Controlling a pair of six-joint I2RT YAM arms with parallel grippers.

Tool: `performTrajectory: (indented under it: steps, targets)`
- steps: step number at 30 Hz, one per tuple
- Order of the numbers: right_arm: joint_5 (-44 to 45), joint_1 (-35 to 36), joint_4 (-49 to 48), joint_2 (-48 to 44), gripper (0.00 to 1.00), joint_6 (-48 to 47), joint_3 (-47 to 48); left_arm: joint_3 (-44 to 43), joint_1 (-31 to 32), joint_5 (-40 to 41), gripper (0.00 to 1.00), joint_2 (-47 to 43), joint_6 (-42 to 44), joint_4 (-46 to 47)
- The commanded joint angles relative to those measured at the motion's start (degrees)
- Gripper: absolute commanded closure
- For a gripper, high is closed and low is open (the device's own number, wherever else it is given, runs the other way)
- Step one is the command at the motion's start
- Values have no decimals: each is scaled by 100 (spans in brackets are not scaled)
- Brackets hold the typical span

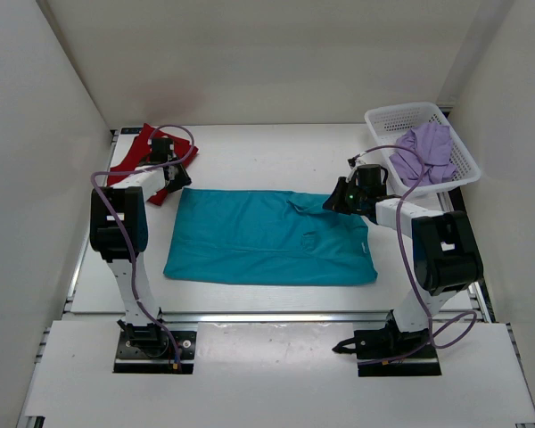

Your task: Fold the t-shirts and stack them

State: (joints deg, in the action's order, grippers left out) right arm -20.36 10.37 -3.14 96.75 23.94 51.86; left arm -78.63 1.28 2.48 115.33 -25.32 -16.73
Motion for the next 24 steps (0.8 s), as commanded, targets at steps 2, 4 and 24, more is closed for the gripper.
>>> performTrajectory:
  steps: [2, 4, 24]
  targets:
    - [-65, -44, -293, -148, 100, -4, 9, -275, 74, 86, 58, 7, 115, -102]
    - [-47, -44, -276, -183, 100, -22, 17, -267, 48, 112, 57, -2, 106, -94]
    - [-152, -132, -434, -455, 100, 49, -141, -399, 74, 138, 67, 262, 142, -216]
